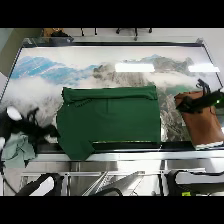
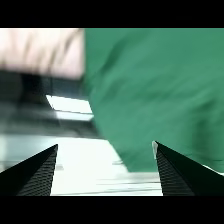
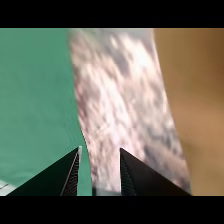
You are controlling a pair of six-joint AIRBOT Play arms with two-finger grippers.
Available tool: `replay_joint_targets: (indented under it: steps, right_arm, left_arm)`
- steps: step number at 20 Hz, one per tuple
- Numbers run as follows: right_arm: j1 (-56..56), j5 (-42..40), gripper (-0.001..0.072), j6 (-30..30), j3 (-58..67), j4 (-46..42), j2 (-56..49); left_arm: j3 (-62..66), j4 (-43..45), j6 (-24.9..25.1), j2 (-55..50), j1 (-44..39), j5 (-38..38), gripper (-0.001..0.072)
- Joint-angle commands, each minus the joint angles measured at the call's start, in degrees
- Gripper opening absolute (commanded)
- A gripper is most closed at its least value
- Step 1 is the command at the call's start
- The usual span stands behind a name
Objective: Fold the shirts.
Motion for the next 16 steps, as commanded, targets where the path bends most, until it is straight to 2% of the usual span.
replay_joint_targets:
  steps: [1,2,7,8,9,11,12,13,16]
  right_arm:
    - [-1.99,-4.04,0.0298,0.15,-10.08,1.38,4.11]
    - [-1.97,-4.72,0.0299,0.11,-11.17,2.62,4.24]
    - [-1.95,-4.61,0.0299,-0.11,-13.92,4.92,4.31]
    - [-1.95,-4.50,0.0299,-0.09,-14.14,4.92,4.31]
    - [-1.95,-4.44,0.0299,-0.07,-14.36,4.92,4.31]
    - [-1.95,-3.61,0.0306,-0.07,-14.47,4.83,4.31]
    - [-1.95,-2.89,0.0416,0.28,-14.47,4.13,4.31]
    - [-1.95,-2.01,0.0490,2.01,-14.56,2.73,4.31]
    - [-1.95,-1.73,0.0490,2.99,-17.27,1.51,4.31]
  left_arm:
    - [-16.00,-9.31,4.28,8.31,4.04,9.05,0.0663]
    - [-17.33,-12.26,6.03,8.79,4.20,11.76,0.0662]
    - [-18.40,-19.28,6.86,3.08,-0.31,22.05,0.0662]
    - [-18.38,-23.02,9.22,0.98,-1.68,23.10,0.0662]
    - [-18.18,-27.50,12.39,-1.38,-3.26,23.30,0.0625]
    - [-15.80,-29.83,16.35,-5.68,-5.77,21.64,0.0184]
    - [-13.97,-29.42,17.05,-7.45,-6.58,19.91,0.0050]
    - [-12.09,-29.40,17.53,-8.81,-6.95,17.86,0.0013]
    - [-7.45,-28.33,17.68,-9.14,-5.84,12.28,0.0012]
